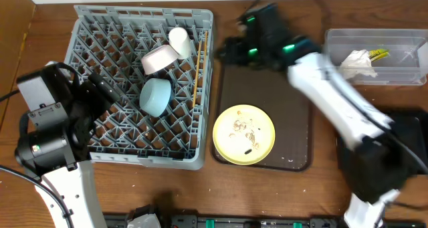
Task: Sort waste into correct bins and load items into the dishwasher
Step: 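Move the right gripper back over the tray toward the yellow plate, then grasp the yellow plate rim with the right gripper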
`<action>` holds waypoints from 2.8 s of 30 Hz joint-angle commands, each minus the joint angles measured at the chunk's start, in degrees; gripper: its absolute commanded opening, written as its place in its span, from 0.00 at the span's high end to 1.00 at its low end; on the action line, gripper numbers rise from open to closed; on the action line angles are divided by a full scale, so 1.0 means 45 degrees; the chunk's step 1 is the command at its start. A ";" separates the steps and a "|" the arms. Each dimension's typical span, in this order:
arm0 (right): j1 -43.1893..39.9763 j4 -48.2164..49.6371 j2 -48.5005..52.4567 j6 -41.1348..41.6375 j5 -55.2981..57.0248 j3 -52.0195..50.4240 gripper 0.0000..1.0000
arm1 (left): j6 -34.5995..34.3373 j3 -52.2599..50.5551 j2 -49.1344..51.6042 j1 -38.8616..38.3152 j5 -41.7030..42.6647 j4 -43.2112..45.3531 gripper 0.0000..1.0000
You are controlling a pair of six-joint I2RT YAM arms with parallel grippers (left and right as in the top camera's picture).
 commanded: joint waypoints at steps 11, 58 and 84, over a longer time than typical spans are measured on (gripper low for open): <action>-0.4721 -0.7257 -0.5241 -0.1506 0.6105 0.0136 0.01 | -0.0160 0.0063 0.0005 0.0068 0.0039 -0.0034 0.05; -0.0301 0.1365 -0.3628 0.0029 0.1666 -1.0788 0.62 | -0.0209 0.0063 0.0005 0.0063 0.0083 -0.0034 0.05; -0.1632 -0.0359 -0.2803 0.0855 0.4779 -0.9996 0.86 | -0.0209 0.0063 0.0005 0.0063 0.0078 -0.0034 0.05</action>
